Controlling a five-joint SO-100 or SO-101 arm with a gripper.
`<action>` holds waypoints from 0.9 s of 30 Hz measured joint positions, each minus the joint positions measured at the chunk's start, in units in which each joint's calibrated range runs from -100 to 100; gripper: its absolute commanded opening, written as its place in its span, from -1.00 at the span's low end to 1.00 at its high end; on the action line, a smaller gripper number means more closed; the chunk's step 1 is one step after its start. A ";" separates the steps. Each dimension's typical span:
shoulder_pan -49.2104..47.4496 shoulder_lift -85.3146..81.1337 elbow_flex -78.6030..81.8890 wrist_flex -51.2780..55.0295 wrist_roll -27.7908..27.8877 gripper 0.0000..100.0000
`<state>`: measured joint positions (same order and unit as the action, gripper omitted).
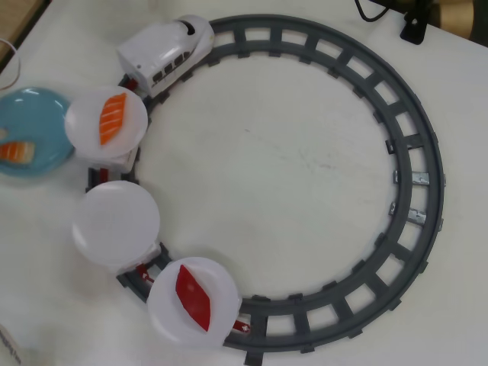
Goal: Pick up the sushi from the Shinkansen and put it on the blue dish
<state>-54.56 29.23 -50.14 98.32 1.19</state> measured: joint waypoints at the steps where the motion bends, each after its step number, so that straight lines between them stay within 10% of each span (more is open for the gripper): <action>1: 0.00 -1.86 2.38 0.00 0.00 -0.48; 27: 0.33 -63.18 89.57 -26.22 0.00 -0.94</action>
<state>-54.23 -33.95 39.43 72.10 1.19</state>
